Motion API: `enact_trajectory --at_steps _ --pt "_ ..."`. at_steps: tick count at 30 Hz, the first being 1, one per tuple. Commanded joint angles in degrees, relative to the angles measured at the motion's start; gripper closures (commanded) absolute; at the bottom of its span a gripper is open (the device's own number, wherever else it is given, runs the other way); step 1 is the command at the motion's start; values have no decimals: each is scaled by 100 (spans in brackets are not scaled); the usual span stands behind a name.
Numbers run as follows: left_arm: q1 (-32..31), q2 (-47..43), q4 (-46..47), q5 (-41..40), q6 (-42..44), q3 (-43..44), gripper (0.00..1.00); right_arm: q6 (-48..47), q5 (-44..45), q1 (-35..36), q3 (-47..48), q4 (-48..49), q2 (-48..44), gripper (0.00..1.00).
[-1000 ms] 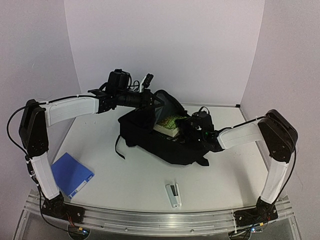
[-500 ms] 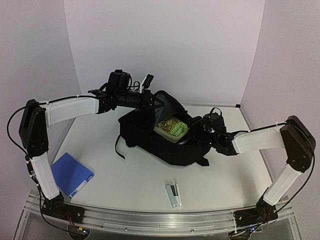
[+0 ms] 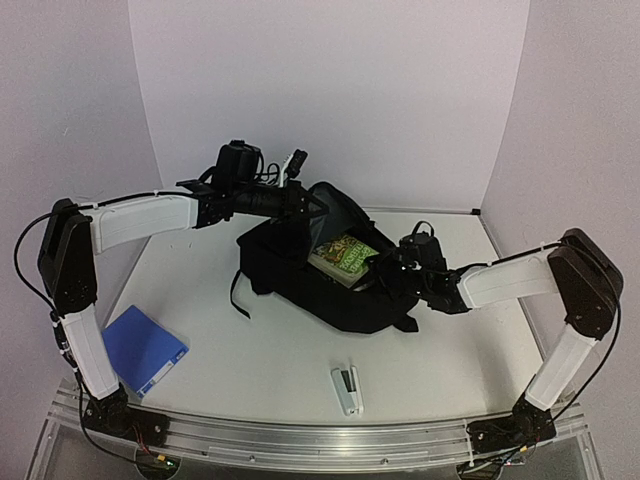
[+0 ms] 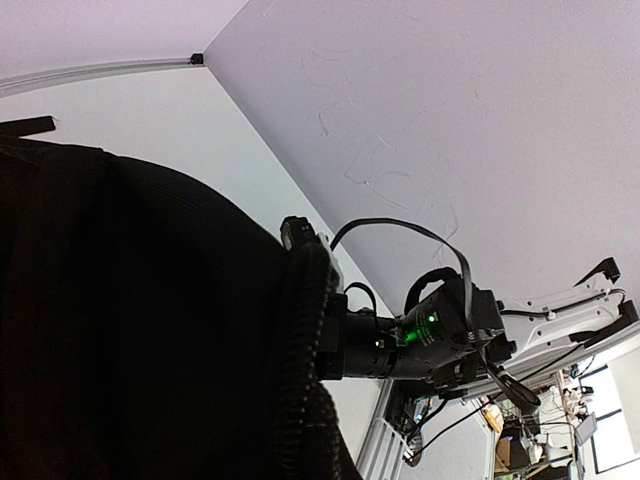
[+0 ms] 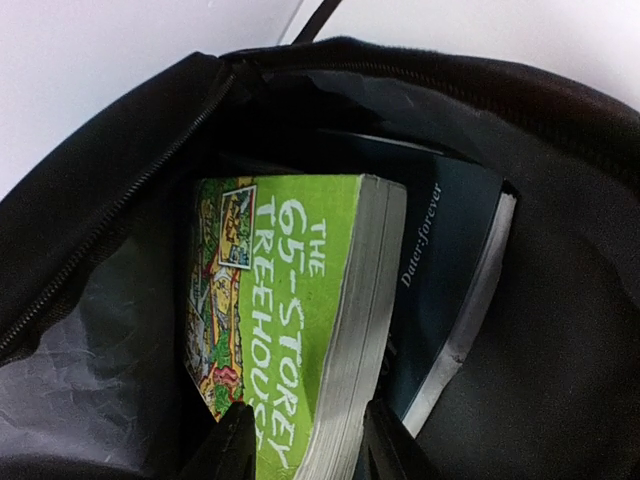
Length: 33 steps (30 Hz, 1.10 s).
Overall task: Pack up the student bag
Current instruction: Place the book in the student bag.
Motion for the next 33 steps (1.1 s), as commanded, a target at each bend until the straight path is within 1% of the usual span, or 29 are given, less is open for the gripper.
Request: enact_trajectory --at_steps 1,3,6,11,20,24,28,31,33 --pt "-52 -248 521 179 51 39 100 -104 -216 37 312 73 235 67" --pt "-52 -246 514 181 64 39 100 -119 -223 43 389 89 321 73" --pt "-51 -230 484 188 79 39 100 -132 -308 39 530 111 485 78" --pt "-54 -211 433 179 90 45 100 -198 -467 38 860 190 797 81" --pt "-52 -125 332 177 62 99 100 -397 -506 40 1656 270 1409 82" --pt "-28 -99 264 139 50 91 100 -472 -474 40 1830 271 1525 82" --pt "168 -87 317 160 -257 -2 100 -570 -319 37 1694 270 1327 80" --pt "408 -69 434 161 -537 -154 100 -659 -134 37 1451 273 988 75" --pt "568 -18 468 141 -663 -248 100 -724 26 38 1231 252 676 74"
